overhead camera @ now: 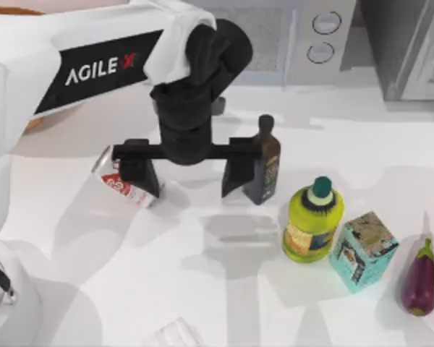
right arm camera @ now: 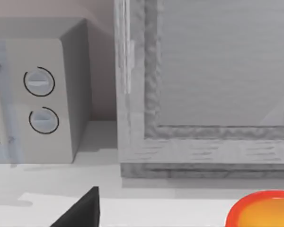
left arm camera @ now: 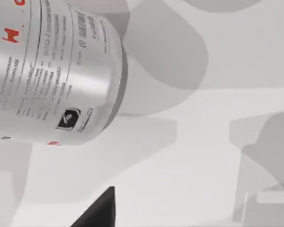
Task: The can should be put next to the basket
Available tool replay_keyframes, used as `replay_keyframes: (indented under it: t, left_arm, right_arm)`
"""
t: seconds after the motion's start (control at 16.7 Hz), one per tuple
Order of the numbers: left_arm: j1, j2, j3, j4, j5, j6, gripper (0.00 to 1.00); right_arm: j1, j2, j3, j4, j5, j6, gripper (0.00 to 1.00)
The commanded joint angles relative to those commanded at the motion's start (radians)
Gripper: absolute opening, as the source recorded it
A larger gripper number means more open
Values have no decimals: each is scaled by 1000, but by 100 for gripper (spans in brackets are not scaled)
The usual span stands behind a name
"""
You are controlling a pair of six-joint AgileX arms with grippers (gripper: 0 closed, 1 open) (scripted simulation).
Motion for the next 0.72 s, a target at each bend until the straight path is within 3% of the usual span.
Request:
replay_keyframes:
  t: [0.72]
  left_arm:
    - [-16, -26, 67, -85, -10, 10, 100]
  right_arm:
    - [0, 0, 0, 0, 0, 0, 100]
